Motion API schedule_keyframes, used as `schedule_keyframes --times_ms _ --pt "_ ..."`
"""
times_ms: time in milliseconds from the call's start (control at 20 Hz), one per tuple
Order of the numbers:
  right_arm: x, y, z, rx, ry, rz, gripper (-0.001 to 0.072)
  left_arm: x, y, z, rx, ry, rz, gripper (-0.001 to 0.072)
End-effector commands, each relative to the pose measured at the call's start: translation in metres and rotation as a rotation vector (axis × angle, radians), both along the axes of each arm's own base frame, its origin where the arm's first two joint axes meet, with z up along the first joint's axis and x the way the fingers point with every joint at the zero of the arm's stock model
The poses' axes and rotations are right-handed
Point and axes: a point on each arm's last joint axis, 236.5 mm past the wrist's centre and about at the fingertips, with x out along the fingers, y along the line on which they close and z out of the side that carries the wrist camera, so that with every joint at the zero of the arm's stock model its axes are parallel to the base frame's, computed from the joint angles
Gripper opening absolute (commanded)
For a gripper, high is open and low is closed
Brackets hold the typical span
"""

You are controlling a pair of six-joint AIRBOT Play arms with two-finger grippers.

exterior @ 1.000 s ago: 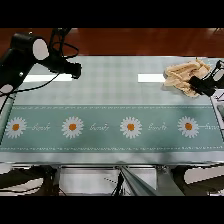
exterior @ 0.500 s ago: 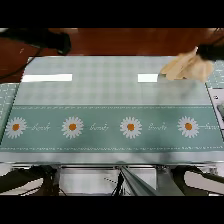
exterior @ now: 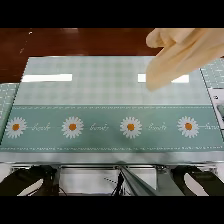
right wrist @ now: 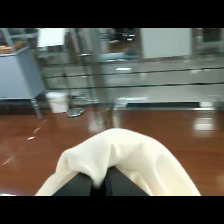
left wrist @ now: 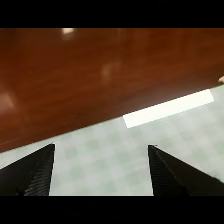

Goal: Fold the shirts.

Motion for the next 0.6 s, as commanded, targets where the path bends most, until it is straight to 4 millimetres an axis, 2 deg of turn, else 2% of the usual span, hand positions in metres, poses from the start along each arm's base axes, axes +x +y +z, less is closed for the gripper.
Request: schedule_keyframes --times_ms 0,100,250,350,450,550 --pt "-0.050 0.055 -0.017 -0.014 0.110 0.215 0.0028 -0.037 0.015 0.012 -0.033 -0.009 0.007 0.0706" --pt "-0.062 0.096 -0.055 -0.051 0.262 0.375 0.0029 -0.038 0.016 -0.003 -0.041 0.060 0.020 0.0706" --pt "-0.074 0.165 -0.115 -0.151 0.439 0.590 0.0028 -0.026 0.010 -0.037 -0.004 0.149 0.024 0.0706" --pt "-0.068 0.203 -0.176 -0.296 0.548 0.638 0.0029 -0.014 0.006 -0.065 0.027 0.218 0.026 0.0706" --pt "-0.060 0.231 -0.250 -0.455 0.678 0.639 0.0029 -0.006 0.003 -0.095 0.062 0.290 0.028 0.0706" --pt "-0.063 0.253 -0.327 -0.591 0.813 0.662 0.0029 -0.001 0.001 -0.124 0.091 0.357 0.030 0.0706"
